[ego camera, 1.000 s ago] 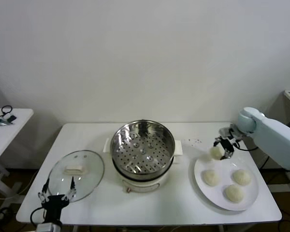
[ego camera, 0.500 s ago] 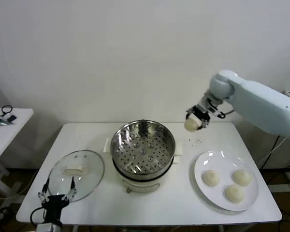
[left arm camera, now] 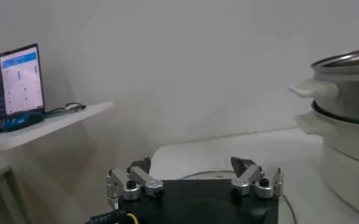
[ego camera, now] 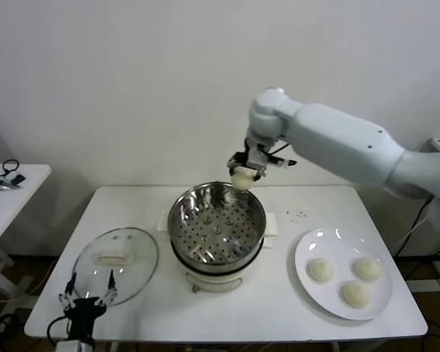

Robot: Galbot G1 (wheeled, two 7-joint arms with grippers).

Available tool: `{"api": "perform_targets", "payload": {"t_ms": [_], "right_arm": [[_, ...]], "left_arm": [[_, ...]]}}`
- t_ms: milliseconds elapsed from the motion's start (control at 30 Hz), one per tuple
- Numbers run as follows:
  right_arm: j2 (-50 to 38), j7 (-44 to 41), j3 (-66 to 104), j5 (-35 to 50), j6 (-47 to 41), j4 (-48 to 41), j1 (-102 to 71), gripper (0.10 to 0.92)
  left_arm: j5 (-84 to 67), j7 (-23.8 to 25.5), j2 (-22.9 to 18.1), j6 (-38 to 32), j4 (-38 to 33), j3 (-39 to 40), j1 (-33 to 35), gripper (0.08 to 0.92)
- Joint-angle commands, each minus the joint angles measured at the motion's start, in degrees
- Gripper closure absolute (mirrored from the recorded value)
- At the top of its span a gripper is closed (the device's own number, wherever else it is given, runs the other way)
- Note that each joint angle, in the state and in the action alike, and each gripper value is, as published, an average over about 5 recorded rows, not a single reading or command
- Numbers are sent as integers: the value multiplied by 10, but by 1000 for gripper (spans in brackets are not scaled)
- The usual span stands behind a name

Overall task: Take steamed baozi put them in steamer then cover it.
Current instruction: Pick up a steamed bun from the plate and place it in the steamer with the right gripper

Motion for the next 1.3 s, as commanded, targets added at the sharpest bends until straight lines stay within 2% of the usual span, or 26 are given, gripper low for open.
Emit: {"api": "perform_targets", "payload": {"t_ms": [33, 333, 900, 1133, 1300], "right_arm": [[82, 12, 5, -111, 51, -25, -47, 321], [113, 18, 6, -142, 58, -68, -83, 321], [112, -1, -7, -128, 45, -81, -103, 307], [108, -6, -4, -118, 39, -74, -99, 217], [94, -16, 6, -102, 33, -59, -80, 203]], "left_arm": [[-2, 0, -7, -2, -3, 1, 5, 177], [-15, -1, -4, 0, -6, -4, 5, 177], [-19, -4, -9, 0, 0, -1, -1, 177], [-19, -5, -9, 1, 1, 0, -1, 177], [-19, -5, -7, 1, 2, -1, -1, 177]]}}
